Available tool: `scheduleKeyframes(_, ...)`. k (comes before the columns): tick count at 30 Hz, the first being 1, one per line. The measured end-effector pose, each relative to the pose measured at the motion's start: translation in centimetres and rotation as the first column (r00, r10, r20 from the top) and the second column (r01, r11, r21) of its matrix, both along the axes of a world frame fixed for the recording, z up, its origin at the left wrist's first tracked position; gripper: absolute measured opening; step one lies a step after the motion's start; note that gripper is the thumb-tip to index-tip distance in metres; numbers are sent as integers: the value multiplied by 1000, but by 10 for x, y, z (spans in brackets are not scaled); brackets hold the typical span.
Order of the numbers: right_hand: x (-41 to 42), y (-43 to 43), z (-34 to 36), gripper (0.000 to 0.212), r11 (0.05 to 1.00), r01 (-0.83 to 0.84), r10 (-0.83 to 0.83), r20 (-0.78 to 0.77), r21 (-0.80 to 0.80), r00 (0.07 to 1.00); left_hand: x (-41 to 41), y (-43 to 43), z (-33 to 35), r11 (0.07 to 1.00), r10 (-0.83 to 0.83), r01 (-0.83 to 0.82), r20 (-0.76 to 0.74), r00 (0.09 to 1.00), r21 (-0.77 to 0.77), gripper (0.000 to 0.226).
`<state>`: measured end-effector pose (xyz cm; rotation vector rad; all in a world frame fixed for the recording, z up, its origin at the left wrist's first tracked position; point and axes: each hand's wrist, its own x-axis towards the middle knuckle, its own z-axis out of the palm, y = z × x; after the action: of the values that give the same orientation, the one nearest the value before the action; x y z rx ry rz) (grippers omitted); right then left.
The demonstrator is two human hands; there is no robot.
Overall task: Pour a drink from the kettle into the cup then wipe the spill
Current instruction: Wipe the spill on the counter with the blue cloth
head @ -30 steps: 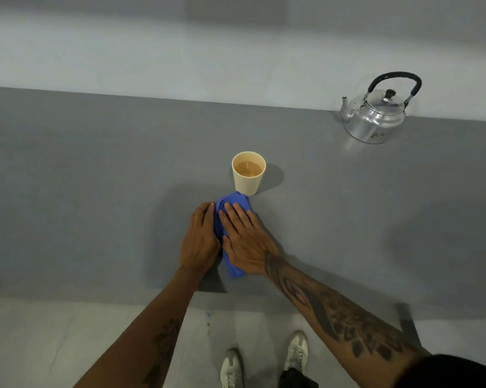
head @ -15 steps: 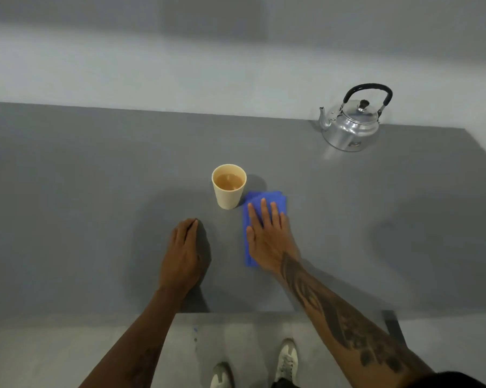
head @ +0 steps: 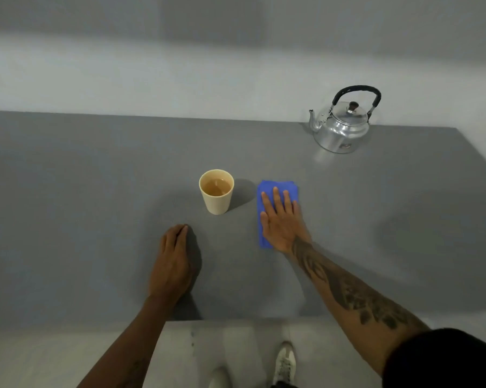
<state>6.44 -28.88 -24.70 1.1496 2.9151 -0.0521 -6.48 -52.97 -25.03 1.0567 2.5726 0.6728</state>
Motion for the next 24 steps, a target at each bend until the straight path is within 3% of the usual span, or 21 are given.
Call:
scheduleKeyframes(4, 51, -41, -1, 58, 970, -244, 244, 54, 2, 968, 0, -2, 1, 1000, 2, -2, -40, 999, -2, 65)
scheduleKeyframes(6, 87, -31, -2, 60, 979, -203, 201, 44, 28, 979, 1, -2, 2, 1000, 4, -5, -25, 1000, -9, 64)
scheduleKeyframes(8, 108, -8, -4, 57, 998, -58, 56, 34, 40, 998, 3, -2, 3, 1000, 5, -5, -1, 1000, -23, 65)
scheduleKeyframes(11, 90, 23, 0, 58, 994, 107, -105, 65, -26, 992, 6, 1, 8, 1000, 22, -22, 7, 1000, -18, 64)
scheduleKeyframes(14, 56, 43, -5, 61, 977, 172, -158, 110, -128, 981, 12, 3, 18, 997, 79, -79, 69, 994, -2, 55)
scheduleKeyframes(17, 47, 49, 20, 70, 973, 89, -74, 78, -212, 994, 13, 7, 21, 989, 141, -143, 67, 988, 27, 44)
scheduleKeyframes(20, 57, 68, 41, 63, 964, 42, -28, 58, -263, 998, 35, 21, 25, 972, 191, -200, 81, 978, 121, 45)
scheduleKeyframes(24, 61, 99, 64, 57, 961, 3, 0, 11, -277, 1000, 100, 79, 38, 980, 20, -24, 25, 1000, 199, 40)
